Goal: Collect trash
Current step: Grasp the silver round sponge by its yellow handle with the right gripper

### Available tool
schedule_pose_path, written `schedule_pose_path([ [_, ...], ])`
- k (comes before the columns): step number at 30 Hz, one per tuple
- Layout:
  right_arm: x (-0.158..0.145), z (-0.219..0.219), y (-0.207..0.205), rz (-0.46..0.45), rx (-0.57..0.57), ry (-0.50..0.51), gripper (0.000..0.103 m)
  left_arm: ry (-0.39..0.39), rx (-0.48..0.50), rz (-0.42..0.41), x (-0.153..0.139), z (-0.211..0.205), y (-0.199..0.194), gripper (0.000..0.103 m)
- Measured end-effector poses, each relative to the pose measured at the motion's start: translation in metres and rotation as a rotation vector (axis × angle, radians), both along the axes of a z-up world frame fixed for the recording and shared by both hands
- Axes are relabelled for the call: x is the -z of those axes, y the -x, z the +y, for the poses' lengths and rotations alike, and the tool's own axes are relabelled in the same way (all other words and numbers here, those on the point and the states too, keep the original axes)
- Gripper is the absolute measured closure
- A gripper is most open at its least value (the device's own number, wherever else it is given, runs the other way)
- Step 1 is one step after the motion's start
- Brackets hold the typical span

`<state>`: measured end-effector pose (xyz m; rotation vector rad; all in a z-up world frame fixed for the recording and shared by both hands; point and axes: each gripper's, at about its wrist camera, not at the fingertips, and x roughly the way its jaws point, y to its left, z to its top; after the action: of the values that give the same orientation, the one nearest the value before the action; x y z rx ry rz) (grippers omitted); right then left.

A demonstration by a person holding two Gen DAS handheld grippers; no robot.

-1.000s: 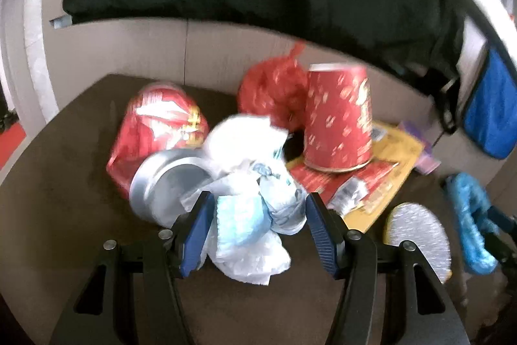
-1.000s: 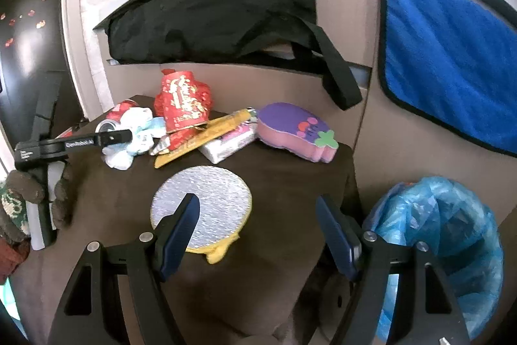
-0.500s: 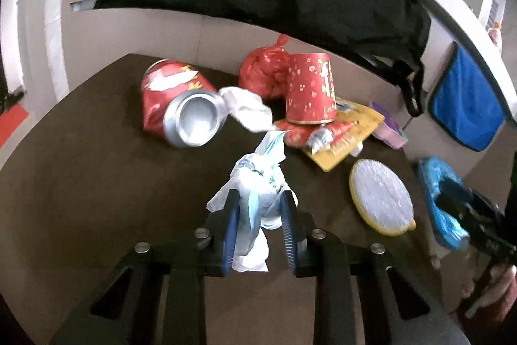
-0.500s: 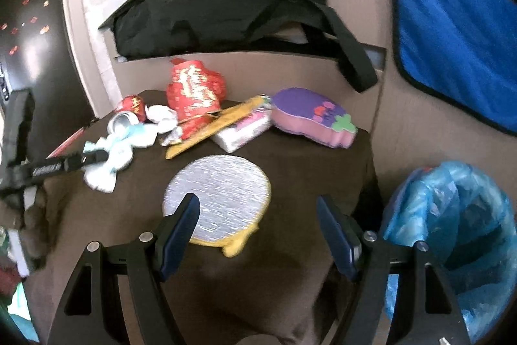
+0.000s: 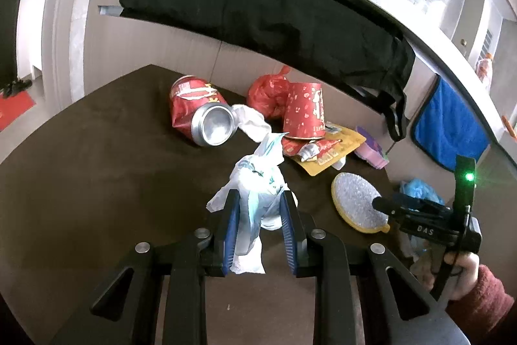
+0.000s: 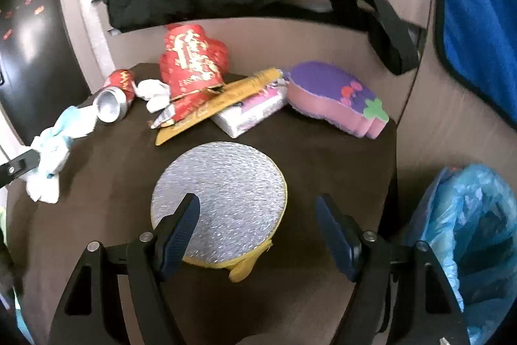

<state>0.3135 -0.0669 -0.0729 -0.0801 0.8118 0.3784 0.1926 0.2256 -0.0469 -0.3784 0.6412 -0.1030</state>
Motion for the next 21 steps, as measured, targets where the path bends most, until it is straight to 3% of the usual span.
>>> schedule_pose_path([
  [10,0.012,0.007,-0.014,0.069,-0.004,-0.015,0.034,0.008,0.007,0.010,0.000,-0.007,-0.004,0.077],
  [15,0.003,0.009,-0.001,0.032,-0.012,-0.001,0.079,0.007,0.009,0.019,0.000,-0.011,-0.005,0.077],
  [21,-0.027,0.012,0.021,-0.048,-0.062,-0.037,0.089,0.009,0.008,0.020,-0.001,-0.011,-0.005,0.077],
])
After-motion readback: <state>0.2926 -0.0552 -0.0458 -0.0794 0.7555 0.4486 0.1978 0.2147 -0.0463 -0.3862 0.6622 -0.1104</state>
